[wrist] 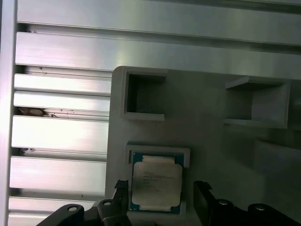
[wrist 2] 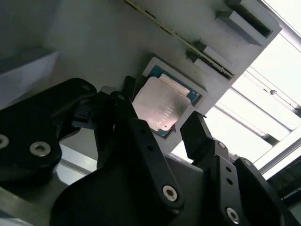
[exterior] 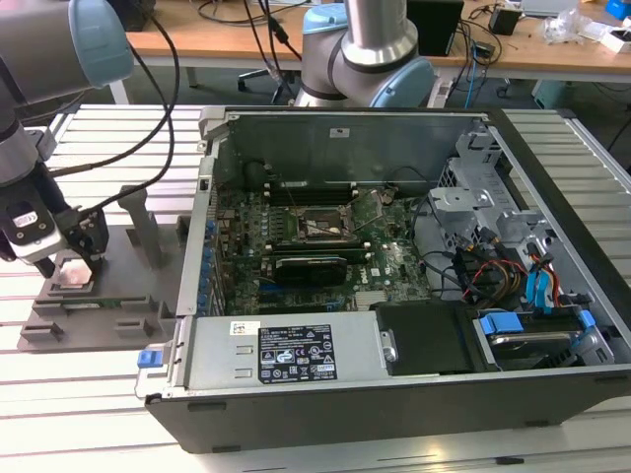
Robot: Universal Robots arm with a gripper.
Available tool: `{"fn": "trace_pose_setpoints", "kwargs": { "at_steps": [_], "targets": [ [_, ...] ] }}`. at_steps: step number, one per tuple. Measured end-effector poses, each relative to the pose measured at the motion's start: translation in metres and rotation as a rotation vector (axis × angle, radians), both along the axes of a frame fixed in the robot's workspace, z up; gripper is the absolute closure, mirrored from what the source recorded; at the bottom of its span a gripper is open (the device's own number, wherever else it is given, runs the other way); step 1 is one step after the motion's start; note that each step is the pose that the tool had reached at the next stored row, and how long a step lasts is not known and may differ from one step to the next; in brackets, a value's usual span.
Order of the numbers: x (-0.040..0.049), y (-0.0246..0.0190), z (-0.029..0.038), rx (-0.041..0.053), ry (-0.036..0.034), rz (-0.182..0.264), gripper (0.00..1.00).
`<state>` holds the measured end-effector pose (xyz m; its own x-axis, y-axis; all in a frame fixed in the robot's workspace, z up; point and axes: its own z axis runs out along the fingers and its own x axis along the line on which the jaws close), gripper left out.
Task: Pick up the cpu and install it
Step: 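Pick up the cpu and move it towards the insertion slot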
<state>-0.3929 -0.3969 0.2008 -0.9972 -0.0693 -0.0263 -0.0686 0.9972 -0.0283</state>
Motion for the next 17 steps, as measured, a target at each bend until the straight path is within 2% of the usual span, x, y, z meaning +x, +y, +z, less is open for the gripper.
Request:
{"fn": "trace_pose_setpoints", "kwargs": {
  "at_steps": [2, 7, 17],
  "targets": [
    [0.0000, 0.0000, -0.0058, 0.0000, -0.0001, 0.000, 0.34],
    [-0.0001, 0.0000, -0.0130, -0.0001, 0.0002, 0.000, 0.34],
    [-0.0015, 0.0028, -0.0135, 0.0036, 0.0000, -0.019, 0.34]
  ]
}}
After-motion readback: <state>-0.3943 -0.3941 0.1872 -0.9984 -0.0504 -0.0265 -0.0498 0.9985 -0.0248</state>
